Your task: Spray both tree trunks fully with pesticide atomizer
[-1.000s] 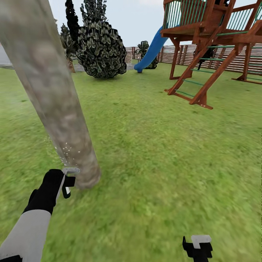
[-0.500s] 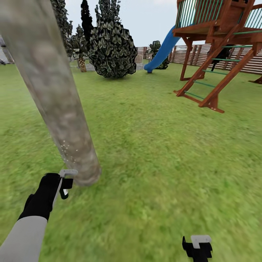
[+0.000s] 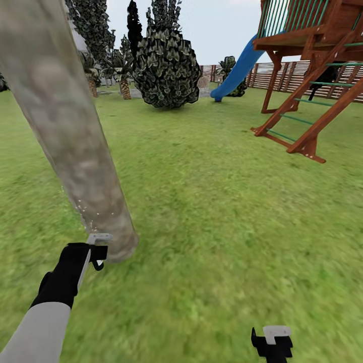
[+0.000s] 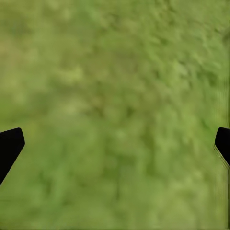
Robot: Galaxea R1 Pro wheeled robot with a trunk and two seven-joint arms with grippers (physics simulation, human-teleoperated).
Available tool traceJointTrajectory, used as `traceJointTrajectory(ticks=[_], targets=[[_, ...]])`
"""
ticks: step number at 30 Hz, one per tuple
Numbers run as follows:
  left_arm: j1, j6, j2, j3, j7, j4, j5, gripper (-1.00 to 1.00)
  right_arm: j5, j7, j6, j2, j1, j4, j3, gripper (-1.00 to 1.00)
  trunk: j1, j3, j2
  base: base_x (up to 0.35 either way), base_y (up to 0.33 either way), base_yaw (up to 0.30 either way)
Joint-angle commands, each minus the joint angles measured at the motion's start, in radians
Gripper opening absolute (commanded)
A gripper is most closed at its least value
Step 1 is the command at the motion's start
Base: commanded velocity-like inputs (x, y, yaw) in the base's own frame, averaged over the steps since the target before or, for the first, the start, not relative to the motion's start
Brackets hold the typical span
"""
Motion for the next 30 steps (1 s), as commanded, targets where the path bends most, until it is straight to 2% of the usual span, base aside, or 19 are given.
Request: traceJointTrajectory(ticks=[1,5,17,27,30], targets=[[-0.001,0.004,0.000,0.002,-0.010,-0.002,-0.011,-1.00,0.010,-0.010,0.003,0.000,-0.001,0.001,0.005,1.00,0.000,-0.001,0.000,0.191,-0.218,0.000],[-0.001,0.004,0.000,0.002,-0.010,-0.005,-0.012,-1.00,0.010,-0.010,0.003,0.000,-0.001,0.001,0.005,1.00,0.000,-0.001,0.000,0.146,-0.243,0.064],[-0.001,0.004,0.001,0.003,-0.009,-0.002,-0.013,-1.00,0.010,-0.010,0.002,0.000,-0.001,0.001,0.005,1.00,0.000,-0.001,0.000,0.114,-0.264,0.265],[-0.001,0.004,0.001,0.003,-0.009,-0.001,-0.014,-1.00,0.010,-0.010,0.002,0.000,-0.001,0.000,0.005,1.00,0.000,-0.001,0.000,0.197,-0.230,0.023],[-0.001,0.004,0.001,0.003,-0.008,0.000,-0.014,-1.00,0.010,-0.011,0.002,0.000,-0.001,0.000,0.005,1.00,0.000,-0.001,0.000,0.110,-0.255,0.210]])
